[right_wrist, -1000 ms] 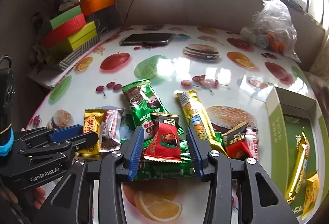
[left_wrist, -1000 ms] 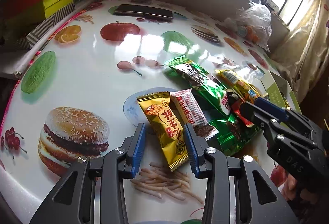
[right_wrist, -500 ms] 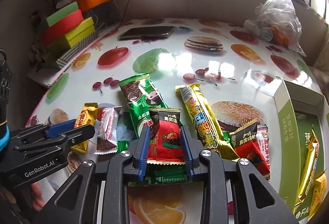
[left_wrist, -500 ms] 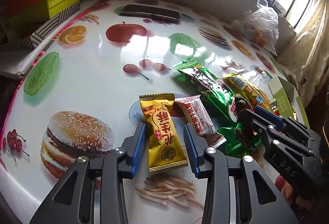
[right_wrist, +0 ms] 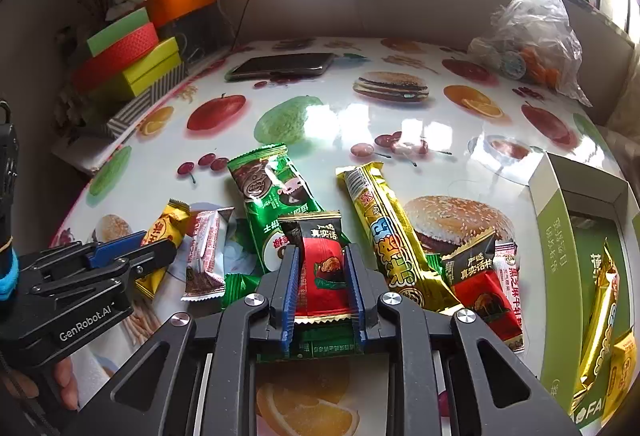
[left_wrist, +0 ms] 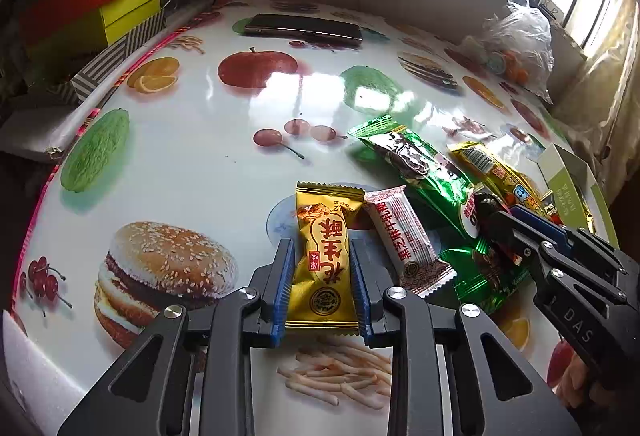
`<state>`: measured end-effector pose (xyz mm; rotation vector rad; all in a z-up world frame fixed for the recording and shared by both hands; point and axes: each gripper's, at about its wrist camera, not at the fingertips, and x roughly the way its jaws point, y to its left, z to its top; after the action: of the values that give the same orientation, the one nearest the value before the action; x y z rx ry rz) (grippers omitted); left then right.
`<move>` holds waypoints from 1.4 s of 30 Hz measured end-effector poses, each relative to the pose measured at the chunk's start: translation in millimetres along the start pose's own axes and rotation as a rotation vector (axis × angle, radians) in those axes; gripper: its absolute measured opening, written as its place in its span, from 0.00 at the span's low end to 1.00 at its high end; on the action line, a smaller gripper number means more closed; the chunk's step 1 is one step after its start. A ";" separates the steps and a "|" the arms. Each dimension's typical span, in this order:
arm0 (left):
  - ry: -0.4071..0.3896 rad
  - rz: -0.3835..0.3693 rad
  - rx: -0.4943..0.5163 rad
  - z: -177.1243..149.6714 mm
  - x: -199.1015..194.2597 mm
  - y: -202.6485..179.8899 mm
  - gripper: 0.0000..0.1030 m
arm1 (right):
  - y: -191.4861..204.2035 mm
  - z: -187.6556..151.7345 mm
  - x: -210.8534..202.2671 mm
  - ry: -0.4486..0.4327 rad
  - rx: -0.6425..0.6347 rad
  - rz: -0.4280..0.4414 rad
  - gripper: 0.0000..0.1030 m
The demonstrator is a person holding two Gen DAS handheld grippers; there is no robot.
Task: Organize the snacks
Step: 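Grasp a red snack packet with the right gripper while the left gripper grasps a yellow pillow pack, then carry the red packet with the right gripper while the left carries the yellow pack toward the green box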
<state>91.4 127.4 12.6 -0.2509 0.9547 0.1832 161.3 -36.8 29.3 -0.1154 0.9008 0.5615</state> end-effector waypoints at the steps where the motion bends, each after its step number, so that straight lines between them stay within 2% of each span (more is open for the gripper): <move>1: -0.003 0.006 0.003 -0.2 -0.3 -0.2 0.27 | -0.5 -0.1 -0.5 -0.001 0.002 0.000 0.21; 23: -0.056 -0.039 0.035 -4.2 -34.8 -13.5 0.25 | 2.0 -7.6 -28.0 -0.043 0.038 0.017 0.20; 42: -0.095 -0.126 0.135 -4.7 -69.5 -68.1 0.25 | -20.9 -17.0 -89.6 -0.131 0.105 -0.040 0.20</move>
<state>66.4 58.0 76.2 -0.1763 0.8504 0.0146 116.1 -97.2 84.7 -0.0017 0.7969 0.4786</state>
